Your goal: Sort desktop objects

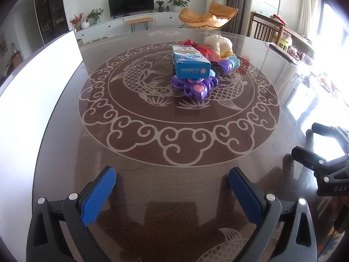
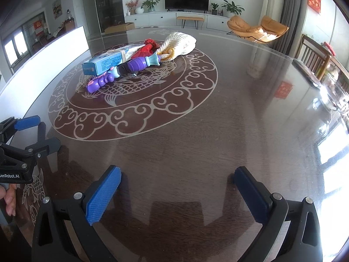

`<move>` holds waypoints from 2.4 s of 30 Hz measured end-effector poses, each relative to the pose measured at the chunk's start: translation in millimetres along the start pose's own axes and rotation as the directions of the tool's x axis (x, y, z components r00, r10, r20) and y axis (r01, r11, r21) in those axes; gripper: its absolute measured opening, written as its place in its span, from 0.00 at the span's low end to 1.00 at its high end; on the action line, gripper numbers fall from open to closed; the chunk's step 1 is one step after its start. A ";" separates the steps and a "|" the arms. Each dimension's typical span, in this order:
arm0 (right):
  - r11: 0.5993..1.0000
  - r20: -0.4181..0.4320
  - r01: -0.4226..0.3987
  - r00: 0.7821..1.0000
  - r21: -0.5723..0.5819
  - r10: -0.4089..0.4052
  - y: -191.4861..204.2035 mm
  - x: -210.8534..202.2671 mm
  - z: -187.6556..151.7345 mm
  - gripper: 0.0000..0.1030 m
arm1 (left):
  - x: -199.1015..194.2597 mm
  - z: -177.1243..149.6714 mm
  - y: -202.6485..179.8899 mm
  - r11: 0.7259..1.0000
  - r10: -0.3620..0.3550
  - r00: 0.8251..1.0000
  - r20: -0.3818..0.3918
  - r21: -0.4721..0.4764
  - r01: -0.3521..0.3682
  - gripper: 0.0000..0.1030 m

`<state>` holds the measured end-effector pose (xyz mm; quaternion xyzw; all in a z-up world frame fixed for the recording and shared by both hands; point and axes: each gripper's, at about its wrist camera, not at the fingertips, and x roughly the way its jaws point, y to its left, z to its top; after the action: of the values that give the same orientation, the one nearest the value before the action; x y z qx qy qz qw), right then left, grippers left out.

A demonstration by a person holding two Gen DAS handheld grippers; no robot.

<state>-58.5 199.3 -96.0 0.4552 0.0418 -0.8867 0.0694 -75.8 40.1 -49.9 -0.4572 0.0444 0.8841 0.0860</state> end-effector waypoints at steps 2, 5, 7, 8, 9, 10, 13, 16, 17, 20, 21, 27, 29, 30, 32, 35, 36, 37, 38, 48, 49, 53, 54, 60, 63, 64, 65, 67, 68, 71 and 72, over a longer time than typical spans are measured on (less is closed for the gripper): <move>1.000 0.000 0.000 1.000 0.000 0.000 0.0 0.1 0.0 1.00 | 0.0 0.1 0.0 1.000 0.000 1.000 0.000 0.000 0.000 1.00; 1.000 0.000 0.000 1.000 0.000 0.000 0.1 0.0 -0.1 1.00 | -0.4 -0.4 -0.2 1.000 -0.001 1.000 -0.003 0.007 0.001 1.00; 1.000 0.000 0.000 1.000 0.000 0.000 0.0 0.2 0.0 1.00 | 0.7 1.9 2.3 0.999 -0.019 1.000 -0.015 0.029 0.020 1.00; 1.000 0.000 0.000 1.000 0.000 0.000 0.0 0.3 0.0 1.00 | 2.2 4.0 4.8 0.998 -0.032 0.999 -0.016 0.046 0.032 1.00; 1.000 0.000 0.000 1.000 0.000 0.000 0.0 0.3 0.0 1.00 | 3.4 6.2 8.9 0.998 -0.039 0.999 -0.017 0.058 0.039 1.00; 1.000 0.000 0.000 1.000 0.000 0.000 -0.1 0.4 -0.1 1.00 | 4.1 7.8 14.5 0.997 -0.040 0.999 -0.018 0.060 0.041 1.00; 1.000 0.000 0.000 1.000 0.000 0.000 -0.1 0.4 0.0 1.00 | 4.8 9.8 30.7 0.998 -0.036 0.999 -0.014 0.044 0.036 1.00; 1.000 0.000 0.000 1.000 0.001 0.000 -0.1 0.4 0.0 1.00 | 3.1 8.0 31.5 0.999 -0.026 1.000 -0.006 0.038 0.026 1.00; 1.000 0.000 0.000 1.000 0.001 0.000 0.1 0.1 -0.2 1.00 | 3.1 7.8 31.9 0.999 -0.026 1.000 -0.005 0.035 0.026 1.00; 1.000 0.000 -0.001 1.000 0.001 0.001 0.0 0.4 -0.1 1.00 | 2.7 7.6 32.0 0.999 -0.028 1.000 -0.003 0.033 0.028 1.00; 1.000 0.000 -0.003 1.000 0.002 0.003 -0.5 0.7 0.2 1.00 | 2.7 7.6 32.0 0.999 -0.027 1.000 -0.004 0.033 0.027 1.00; 0.989 -0.045 -0.106 0.993 0.101 0.111 0.8 17.7 47.2 1.00 | 2.5 8.1 32.0 0.999 -0.027 1.000 -0.003 0.033 0.028 1.00; 0.977 -0.007 -0.141 0.990 0.159 0.144 5.6 23.0 73.8 0.99 | 2.6 8.2 32.1 0.999 -0.027 1.000 -0.003 0.033 0.028 1.00; 0.973 0.001 -0.140 0.990 0.185 0.142 9.6 28.5 88.6 0.94 | 2.6 8.3 32.1 0.999 -0.028 1.000 -0.003 0.033 0.028 1.00; 0.966 -0.001 -0.136 0.990 0.219 0.139 18.5 42.3 113.3 0.76 | 2.6 8.3 32.0 0.999 -0.028 1.000 -0.003 0.033 0.028 1.00; 0.953 -0.048 -0.147 0.985 0.266 0.165 35.8 70.8 139.4 0.70 | 2.6 8.4 31.9 0.999 -0.027 1.000 -0.003 0.033 0.028 1.00; 0.953 -0.066 -0.136 0.985 0.272 0.159 42.6 78.9 145.0 0.70 | 2.5 8.4 31.9 0.999 -0.028 1.000 -0.003 0.033 0.028 1.00; 0.954 -0.081 -0.132 0.984 0.270 0.159 50.3 85.9 148.9 0.71 | 2.2 8.3 32.0 0.999 -0.028 1.000 -0.003 0.033 0.028 1.00; 0.963 -0.077 -0.107 0.989 0.248 0.130 58.8 87.8 152.7 0.71 | 1.5 8.6 32.7 0.999 -0.028 1.000 -0.003 0.033 0.028 1.00; 0.993 -0.043 -0.118 0.992 -0.018 0.117 95.2 72.5 126.9 0.60 | -1.3 7.9 32.0 0.999 -0.029 1.000 -0.001 0.029 0.029 1.00; 0.991 -0.044 -0.130 0.991 -0.039 0.128 92.5 66.8 118.9 0.60 | -1.6 7.8 31.6 0.999 -0.026 1.000 -0.001 0.030 0.026 1.00; 0.977 -0.055 -0.175 0.984 -0.121 0.170 73.4 43.4 84.3 0.64 | -1.7 7.5 31.7 0.999 -0.025 1.000 -0.002 0.031 0.025 1.00; 0.974 -0.057 -0.178 0.984 -0.139 0.171 67.0 38.4 76.1 0.75 | -1.9 7.4 31.5 0.999 -0.025 1.000 -0.002 0.030 0.025 1.00; 0.992 -0.055 -0.129 0.990 -0.015 0.128 26.6 20.0 44.2 0.91 | -1.8 7.5 31.6 0.999 -0.026 1.000 -0.002 0.030 0.026 1.00; 0.986 -0.041 -0.150 0.987 0.078 0.153 31.1 9.4 34.2 0.91 | -1.9 7.5 31.5 0.999 -0.026 1.000 -0.002 0.030 0.026 1.00; 0.984 -0.035 -0.152 0.987 0.093 0.156 37.2 4.7 31.1 0.91 | -2.0 7.5 31.4 0.999 -0.027 1.000 -0.001 0.029 0.027 1.00; 0.983 -0.023 -0.156 0.987 0.101 0.159 43.0 -0.6 26.8 0.91 | -2.1 7.7 30.9 0.999 -0.027 1.000 -0.001 0.029 0.027 1.00; 0.985 -0.025 -0.157 0.987 0.076 0.160 51.9 -6.8 15.1 0.92 | -2.0 7.4 30.2 0.999 -0.027 1.000 -0.001 0.029 0.027 1.00; 0.990 -0.033 -0.133 0.990 0.039 0.135 57.5 -6.1 11.4 0.91 | -2.2 7.6 30.3 0.999 -0.028 1.000 0.000 0.028 0.028 1.00; 0.993 -0.041 -0.073 0.997 -0.095 0.070 65.4 -5.9 1.8 0.92 | -2.3 8.9 31.4 0.999 -0.033 0.999 0.002 0.022 0.033 1.00; 0.992 -0.038 -0.085 0.996 -0.097 0.082 59.4 -7.8 -1.8 0.92 | -2.2 9.0 31.7 0.999 -0.035 0.999 0.004 0.020 0.035 1.00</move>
<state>-43.0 141.6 -91.3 0.4677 0.0674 -0.8720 0.1281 -87.8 10.2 -42.9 -0.4553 0.0451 0.8828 0.1059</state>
